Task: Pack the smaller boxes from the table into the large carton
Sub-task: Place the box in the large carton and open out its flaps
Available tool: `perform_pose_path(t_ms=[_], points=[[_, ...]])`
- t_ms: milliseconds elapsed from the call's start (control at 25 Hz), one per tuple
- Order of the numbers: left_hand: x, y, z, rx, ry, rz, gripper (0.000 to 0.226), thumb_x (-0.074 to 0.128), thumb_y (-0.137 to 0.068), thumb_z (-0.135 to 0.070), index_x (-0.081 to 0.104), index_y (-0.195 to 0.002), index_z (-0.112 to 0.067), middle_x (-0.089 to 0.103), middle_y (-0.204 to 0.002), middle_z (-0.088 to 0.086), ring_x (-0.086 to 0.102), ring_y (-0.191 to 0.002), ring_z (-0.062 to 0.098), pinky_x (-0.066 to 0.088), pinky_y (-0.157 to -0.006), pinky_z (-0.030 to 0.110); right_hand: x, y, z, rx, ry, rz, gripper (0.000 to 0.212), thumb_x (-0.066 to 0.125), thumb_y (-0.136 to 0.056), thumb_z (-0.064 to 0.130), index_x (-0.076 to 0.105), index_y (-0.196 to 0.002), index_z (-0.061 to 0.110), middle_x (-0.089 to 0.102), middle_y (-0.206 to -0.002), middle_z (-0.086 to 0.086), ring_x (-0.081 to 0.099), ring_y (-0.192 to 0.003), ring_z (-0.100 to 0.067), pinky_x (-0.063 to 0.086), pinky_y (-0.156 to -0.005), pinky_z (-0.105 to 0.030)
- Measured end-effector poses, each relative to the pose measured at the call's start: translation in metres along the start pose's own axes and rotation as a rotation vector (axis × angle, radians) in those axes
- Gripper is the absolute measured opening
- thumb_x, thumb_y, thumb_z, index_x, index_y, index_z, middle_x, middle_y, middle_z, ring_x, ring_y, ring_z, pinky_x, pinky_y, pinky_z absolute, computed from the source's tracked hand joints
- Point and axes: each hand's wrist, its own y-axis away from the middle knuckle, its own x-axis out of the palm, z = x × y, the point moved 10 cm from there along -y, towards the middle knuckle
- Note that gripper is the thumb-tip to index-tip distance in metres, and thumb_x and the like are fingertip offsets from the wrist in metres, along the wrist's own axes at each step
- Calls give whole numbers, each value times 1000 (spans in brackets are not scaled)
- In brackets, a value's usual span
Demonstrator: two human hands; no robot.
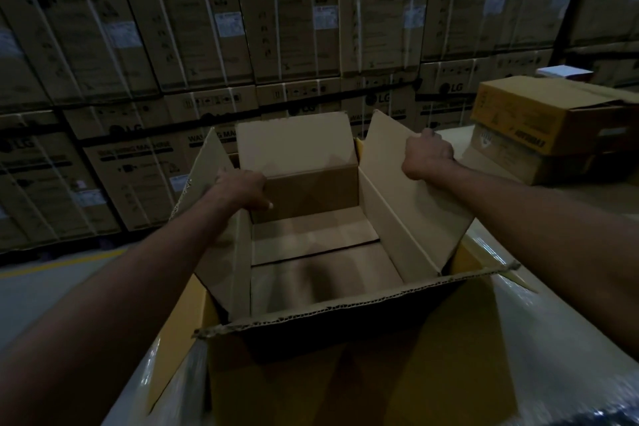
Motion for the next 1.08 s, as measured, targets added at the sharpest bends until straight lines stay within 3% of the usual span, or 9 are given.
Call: perform_pose_path(t_ms=[200,280,400,520,680,840,920,1080], points=[[6,0,18,-33,-16,-35,51,62,-92,-56,57,-134,-28,61,-133,2,53,-128,26,29,-112,55,-8,29,64,-345,303,-281,45,69,-85,33,63,-129,24,26,-161,-16,18,-150,-35,17,-120,-56],[-1,2,25,-46,-61,-90,48,62,-93,-52,58,-133,-27,60,-137,4,49,-133,29,27,-114,57,-3,40,91,-450,281,-282,51,71,-85,35,61,-134,24,25,-163,-13,20,-150,-33,20,-121,-55],[-14,5,36,-96,-126,-162,45,62,-93,-50,61,-131,-26,58,-139,7,43,-137,32,27,-115,55,6,37,114,-472,205,-176,54,68,-82,51,64,-129,25,42,-149,-10,37,-136,-31,33,-113,-54],[-10,7,36,-102,-137,-152,46,62,-92,-53,62,-129,-27,58,-138,7,45,-136,32,26,-115,55,15,34,124,-503,215,-94,55,66,-81,52,64,-129,26,50,-140,-8,43,-131,-29,31,-114,-53],[-3,11,26,-87,-116,-122,45,62,-91,-54,62,-127,-26,60,-133,7,51,-129,31,30,-114,56,20,35,105,-420,391,-97,46,65,-87,42,64,-128,22,50,-140,-11,41,-132,-31,28,-115,-53],[-13,13,3,-26,70,-103,45,63,-92,-53,60,-127,-24,63,-127,4,54,-123,28,33,-108,50,6,24,61,-183,452,-128,53,63,-90,42,57,-139,24,23,-163,-18,19,-149,-42,13,-118,-64],[-27,13,-22,26,139,-127,45,63,-92,-52,61,-128,-25,64,-126,2,55,-122,26,34,-107,48,4,15,39,-105,359,-119,63,64,-89,41,47,-147,21,18,-164,-20,18,-149,-44,19,-117,-63],[-50,15,-82,138,197,-178,43,62,-94,-49,60,-130,-25,64,-128,1,55,-122,24,32,-106,47,6,10,7,-55,100,-89,61,65,-90,31,42,-145,18,34,-153,-21,45,-132,-38,45,-100,-49]])
